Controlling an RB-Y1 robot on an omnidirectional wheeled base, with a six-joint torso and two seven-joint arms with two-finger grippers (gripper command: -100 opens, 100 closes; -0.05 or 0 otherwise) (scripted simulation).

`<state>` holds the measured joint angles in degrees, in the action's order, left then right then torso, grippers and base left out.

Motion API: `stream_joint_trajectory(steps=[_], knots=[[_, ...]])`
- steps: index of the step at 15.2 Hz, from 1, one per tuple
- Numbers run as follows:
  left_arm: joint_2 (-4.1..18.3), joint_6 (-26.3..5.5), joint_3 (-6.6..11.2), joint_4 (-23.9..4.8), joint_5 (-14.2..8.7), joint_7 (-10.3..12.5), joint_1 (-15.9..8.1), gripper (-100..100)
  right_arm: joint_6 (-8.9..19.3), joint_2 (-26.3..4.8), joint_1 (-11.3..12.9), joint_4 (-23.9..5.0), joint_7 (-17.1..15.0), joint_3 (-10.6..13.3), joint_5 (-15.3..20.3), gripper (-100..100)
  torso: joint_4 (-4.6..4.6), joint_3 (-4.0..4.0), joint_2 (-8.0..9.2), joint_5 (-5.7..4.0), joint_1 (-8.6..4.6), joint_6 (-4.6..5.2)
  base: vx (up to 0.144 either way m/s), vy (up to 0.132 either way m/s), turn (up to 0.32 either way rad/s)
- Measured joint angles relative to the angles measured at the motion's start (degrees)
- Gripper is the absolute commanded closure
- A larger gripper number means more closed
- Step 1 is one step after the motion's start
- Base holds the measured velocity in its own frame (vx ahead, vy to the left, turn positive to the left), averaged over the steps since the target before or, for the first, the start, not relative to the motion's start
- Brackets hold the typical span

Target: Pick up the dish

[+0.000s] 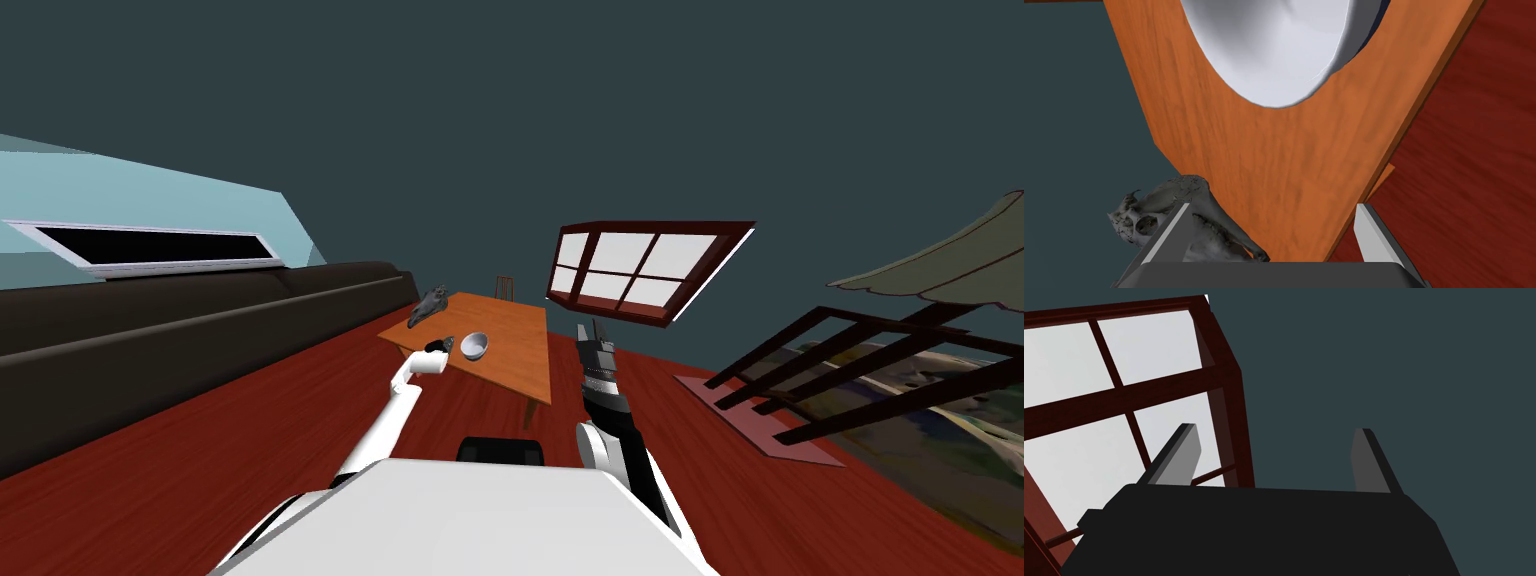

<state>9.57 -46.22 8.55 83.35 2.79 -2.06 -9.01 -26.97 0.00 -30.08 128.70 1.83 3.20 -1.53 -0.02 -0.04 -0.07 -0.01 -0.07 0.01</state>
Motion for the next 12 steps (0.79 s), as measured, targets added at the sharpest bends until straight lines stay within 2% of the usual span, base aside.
stream_joint_trajectory(steps=[3,12], knots=[[-0.31,-3.43,0.61,-3.05,0.25,0.04,-2.32,-100,0.0,0.0,0.0,0.0,0.0,0.0,0.0,0,-0.01,-0.02,-0.04,-0.01,-0.01,0.0,0.022,-0.011,-0.095],[-0.64,-13.18,2.18,-9.3,0.07,-0.29,-7.27,-100,0.0,0.0,0.0,0.0,0.0,0.0,0.0,0,0.0,0.0,-0.01,-0.01,-0.02,0.0,0.017,-0.012,-0.083]])
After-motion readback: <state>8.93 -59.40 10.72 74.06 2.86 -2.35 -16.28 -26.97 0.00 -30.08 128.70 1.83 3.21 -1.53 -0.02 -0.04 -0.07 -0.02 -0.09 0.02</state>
